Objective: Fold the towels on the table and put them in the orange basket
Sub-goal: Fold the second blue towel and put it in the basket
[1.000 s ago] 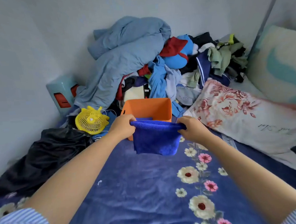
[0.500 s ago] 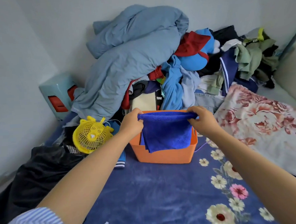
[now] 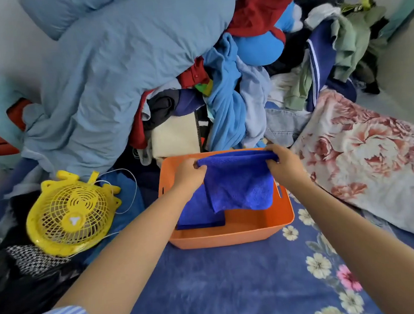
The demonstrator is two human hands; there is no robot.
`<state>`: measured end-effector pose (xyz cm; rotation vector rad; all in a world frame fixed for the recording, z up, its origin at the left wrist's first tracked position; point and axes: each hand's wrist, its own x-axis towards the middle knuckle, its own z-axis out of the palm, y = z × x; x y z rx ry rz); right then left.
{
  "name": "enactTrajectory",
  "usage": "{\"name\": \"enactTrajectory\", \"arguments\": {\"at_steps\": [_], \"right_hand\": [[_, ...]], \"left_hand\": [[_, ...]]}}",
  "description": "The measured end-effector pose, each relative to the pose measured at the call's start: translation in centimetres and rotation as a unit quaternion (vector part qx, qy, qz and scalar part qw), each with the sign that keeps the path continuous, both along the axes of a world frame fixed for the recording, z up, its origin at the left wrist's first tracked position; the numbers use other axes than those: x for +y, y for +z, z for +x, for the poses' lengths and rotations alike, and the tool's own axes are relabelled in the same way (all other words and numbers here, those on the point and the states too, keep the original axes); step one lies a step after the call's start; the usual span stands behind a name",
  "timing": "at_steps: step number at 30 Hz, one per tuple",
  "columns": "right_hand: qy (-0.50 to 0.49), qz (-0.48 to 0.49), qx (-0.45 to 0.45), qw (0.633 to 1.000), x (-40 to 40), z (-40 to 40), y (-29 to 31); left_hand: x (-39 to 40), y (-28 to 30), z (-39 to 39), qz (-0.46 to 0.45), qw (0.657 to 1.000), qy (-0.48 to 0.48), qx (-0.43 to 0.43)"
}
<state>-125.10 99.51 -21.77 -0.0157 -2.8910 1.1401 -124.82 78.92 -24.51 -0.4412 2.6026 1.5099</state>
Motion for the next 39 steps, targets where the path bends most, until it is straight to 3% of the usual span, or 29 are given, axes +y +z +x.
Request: {"name": "enactTrajectory", "arguments": {"at_steps": [5,9,14,17,21,23,26,27,29,31,33,35,37,39], "right_hand": [[-0.007,0.079,-0.104,0.991,0.4,-3.9,-7.4],[-0.006,0.143,-0.202,0.969,0.5,-6.8,-13.2],[-0.015,0.222,-0.254,0.941,0.2,-10.8,-18.9],[-0.065,0.207,-0.278,0.936,0.1,-13.1,-22.3],[-0.062,0.165,-0.283,0.943,-0.1,-14.8,-26.0],[-0.085,0.127,-0.237,0.959,-0.1,-15.1,-27.4],[-0.217,0.003,-0.143,0.966,-0.5,-15.0,-29.3],[-0.235,0.002,-0.110,0.966,-0.5,-14.7,-29.8],[-0.190,0.034,-0.066,0.979,-0.3,-13.3,-30.3],[-0.064,0.106,-0.020,0.992,-0.2,-11.5,-30.7],[0.061,0.208,-0.009,0.976,0.4,-9.9,-31.9],[0.110,0.237,-0.063,0.963,0.9,-9.2,-32.7],[0.112,0.245,-0.096,0.958,1.5,-9.2,-33.8],[0.106,0.250,-0.118,0.955,1.6,-9.7,-34.5]], "left_hand": [[2.1,-8.1,-3.1,-0.045,0.990,-0.030,-0.129],[3.5,-14.2,-5.2,-0.103,0.964,-0.080,-0.233],[5.1,-19.4,-8.3,-0.129,0.950,-0.090,-0.269],[6.1,-22.3,-10.5,-0.116,0.960,-0.066,-0.247],[6.8,-25.4,-12.2,-0.136,0.975,-0.016,-0.176],[7.0,-26.5,-12.5,-0.153,0.977,0.000,-0.147],[7.2,-28.0,-12.6,-0.173,0.979,0.016,-0.111],[7.3,-28.4,-12.5,-0.180,0.978,0.023,-0.102],[7.5,-28.5,-12.2,-0.211,0.973,0.033,-0.085],[7.6,-28.3,-11.5,-0.268,0.963,0.016,-0.012],[8.2,-28.7,-10.2,-0.334,0.935,-0.051,0.108],[8.9,-29.5,-8.4,-0.381,0.896,-0.163,0.161],[9.0,-30.3,-7.1,-0.417,0.869,-0.240,0.111],[8.8,-30.9,-6.9,-0.444,0.858,-0.258,0.023]]}}
